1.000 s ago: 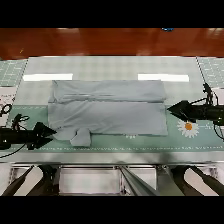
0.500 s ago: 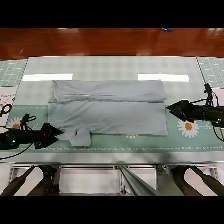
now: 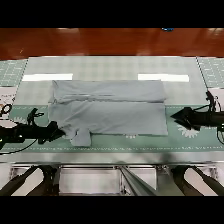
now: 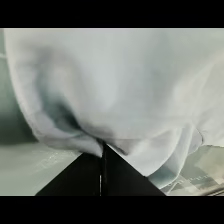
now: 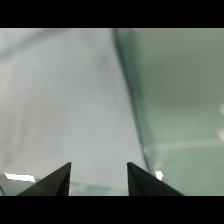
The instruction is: Fold the shirts.
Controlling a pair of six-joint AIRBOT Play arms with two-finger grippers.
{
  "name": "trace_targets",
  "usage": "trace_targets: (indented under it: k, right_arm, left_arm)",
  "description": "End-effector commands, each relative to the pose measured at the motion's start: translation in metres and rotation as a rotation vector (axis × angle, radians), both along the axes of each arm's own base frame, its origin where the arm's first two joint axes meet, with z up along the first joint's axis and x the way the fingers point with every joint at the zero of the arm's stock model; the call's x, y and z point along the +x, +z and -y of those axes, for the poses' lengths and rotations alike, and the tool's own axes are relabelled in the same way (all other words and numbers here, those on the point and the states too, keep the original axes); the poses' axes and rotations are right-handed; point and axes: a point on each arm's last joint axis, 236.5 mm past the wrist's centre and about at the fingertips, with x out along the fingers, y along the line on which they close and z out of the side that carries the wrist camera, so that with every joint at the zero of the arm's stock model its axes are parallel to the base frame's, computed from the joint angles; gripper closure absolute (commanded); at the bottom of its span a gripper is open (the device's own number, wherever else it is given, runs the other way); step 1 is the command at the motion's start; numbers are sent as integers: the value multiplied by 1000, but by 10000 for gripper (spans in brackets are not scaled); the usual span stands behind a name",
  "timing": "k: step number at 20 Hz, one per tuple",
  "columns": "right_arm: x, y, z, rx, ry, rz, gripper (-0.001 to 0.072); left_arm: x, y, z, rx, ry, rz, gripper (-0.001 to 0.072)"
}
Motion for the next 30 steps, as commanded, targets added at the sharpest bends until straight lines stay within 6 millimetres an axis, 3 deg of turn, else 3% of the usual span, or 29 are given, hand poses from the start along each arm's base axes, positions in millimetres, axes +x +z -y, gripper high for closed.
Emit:
trace_targets:
  k: [1,6,9,13,14,15,16,17,19,23,26,30]
  right_arm:
    - [-56,-29,6,-42,30,-222,298]
    - [-56,-38,0,-20,10,-230,298]
    - [-54,-53,-19,-11,85,-257,298]
    - [-5,-57,-58,103,41,-143,302]
    - [6,-55,-62,120,29,-123,327]
    - [12,-54,-64,123,32,-115,428]
    - [15,-50,-64,122,52,-96,594]
    - [15,-44,-67,130,104,-72,688]
    - [11,-32,-71,161,175,-59,689]
    - [26,-12,-61,113,211,11,689]
    - [60,-4,-51,101,165,37,689]
    - [106,18,-46,104,178,114,689]
  left_arm:
    - [5,8,3,-16,-9,13,680]
    - [4,9,5,-26,-11,8,680]
    - [3,9,6,-28,-17,8,680]
    - [2,10,7,-32,-20,4,680]
    - [2,10,6,-31,-20,5,680]
    - [3,10,6,-30,-20,8,680]
    - [5,11,6,-28,-27,16,680]
    - [7,13,5,-26,-27,22,680]
    - [15,20,2,-20,-39,46,680]
    - [58,53,-16,33,-45,169,680]
    - [114,73,-43,117,40,318,680]
    - [173,99,-44,66,54,387,680]
